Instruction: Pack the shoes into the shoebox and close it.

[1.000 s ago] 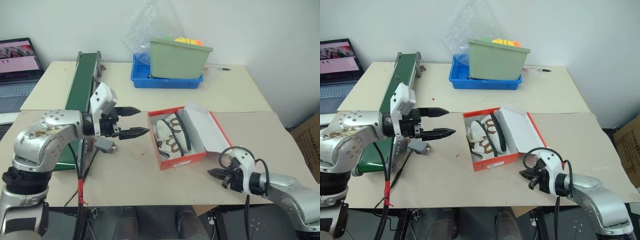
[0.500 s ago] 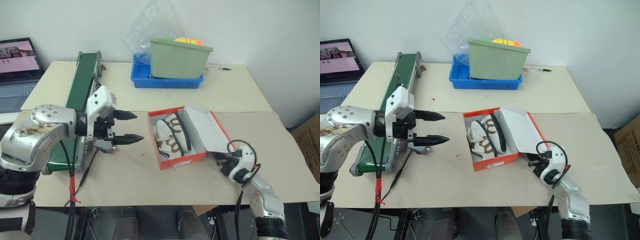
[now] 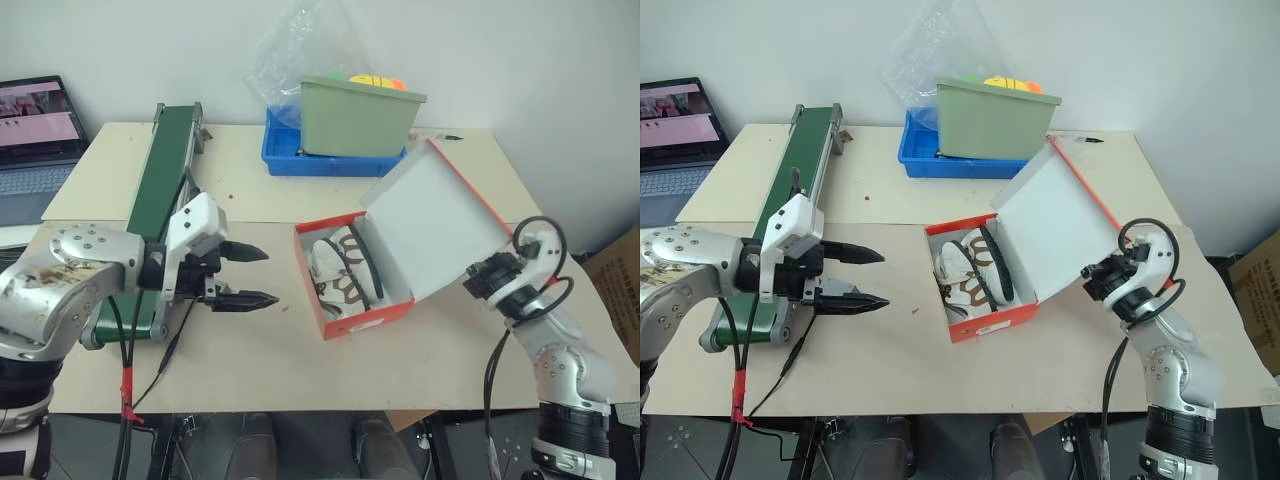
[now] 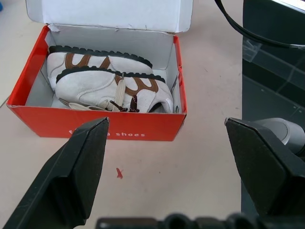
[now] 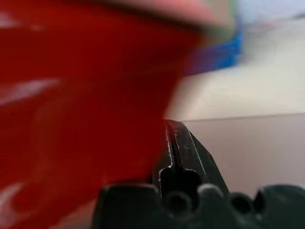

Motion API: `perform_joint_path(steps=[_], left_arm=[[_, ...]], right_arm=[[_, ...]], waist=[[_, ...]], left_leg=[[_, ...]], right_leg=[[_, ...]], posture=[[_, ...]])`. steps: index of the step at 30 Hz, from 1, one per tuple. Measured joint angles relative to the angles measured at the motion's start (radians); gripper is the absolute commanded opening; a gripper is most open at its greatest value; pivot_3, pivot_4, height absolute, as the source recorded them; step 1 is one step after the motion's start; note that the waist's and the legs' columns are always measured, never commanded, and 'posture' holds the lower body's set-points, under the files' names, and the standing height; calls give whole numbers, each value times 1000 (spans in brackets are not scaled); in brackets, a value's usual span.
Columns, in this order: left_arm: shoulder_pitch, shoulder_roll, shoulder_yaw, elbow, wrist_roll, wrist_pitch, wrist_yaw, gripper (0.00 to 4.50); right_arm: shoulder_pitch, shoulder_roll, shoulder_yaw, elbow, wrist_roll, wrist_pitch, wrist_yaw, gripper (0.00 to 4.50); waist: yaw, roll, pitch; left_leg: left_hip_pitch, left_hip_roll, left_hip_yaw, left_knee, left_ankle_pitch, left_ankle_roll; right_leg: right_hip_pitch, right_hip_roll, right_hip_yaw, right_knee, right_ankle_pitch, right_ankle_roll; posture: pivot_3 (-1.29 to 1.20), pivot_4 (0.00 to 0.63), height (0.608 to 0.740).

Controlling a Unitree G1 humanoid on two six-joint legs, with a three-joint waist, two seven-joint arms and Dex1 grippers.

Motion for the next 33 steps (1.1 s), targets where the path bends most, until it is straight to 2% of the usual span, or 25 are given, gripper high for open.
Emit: perform_joint_path(steps=[5, 9, 13, 17, 24, 28, 30, 33], left_arm=[[-6, -9, -16, 13, 7, -2, -8, 4158], [-20, -21, -31, 27, 22, -6, -16, 4158], [-29, -25, -35, 29, 24, -9, -19, 4158], [21, -6, -17, 3, 20, 2, -16, 4158], [140, 13, 71, -82, 13, 17, 48, 4158], [193, 13, 130, -132, -20, 47, 99, 4158], [230, 13, 162, -166, -27, 60, 125, 4158], [267, 12, 208, -198, -50, 77, 159, 4158]], right_arm=[[-3, -53, 4, -159, 206, 131, -24, 50], [-5, -108, 111, -251, 279, 230, -34, 50], [-9, -142, 285, -215, 163, 258, -36, 50], [-35, -152, 446, -68, -25, 184, 55, 50], [-274, -85, 606, 257, -319, -33, 156, 50], [-331, -86, 704, 317, -465, -121, 217, 50], [-354, -100, 744, 323, -532, -133, 247, 50], [-400, -90, 754, 358, -571, -136, 288, 50]], waist=[[2, 0, 0], [0, -1, 0], [-1, -1, 0], [-2, -1, 0], [-21, -2, -1], [-27, -4, -3], [-29, -4, -3], [-29, -5, -4]], left_leg=[[0, 0, 0, 0, 0, 0], [0, 0, 0, 1, 0, 0], [0, 0, 0, 1, 0, 0], [0, 0, 0, 1, 0, 0], [3, 1, 0, 2, 1, 2], [6, 1, 0, 2, 1, 2], [15, 1, 1, 0, 1, 2], [23, 2, 1, -1, -1, -2]], right_leg=[[0, 0, 0, 0, 0, 0], [0, 0, 0, 0, 0, 0], [0, 0, 0, 0, 0, 0], [-1, 0, 0, 0, 0, 0], [1, 1, 0, 1, 1, 2], [5, 1, 0, 0, 1, 1], [13, 1, 0, 0, 0, 0], [15, 1, 0, 0, -8, -4]], posture=[[0, 150, 740], [0, 150, 740], [0, 150, 740], [0, 150, 740], [0, 150, 740], [0, 150, 740], [0, 150, 740], [0, 150, 740]])
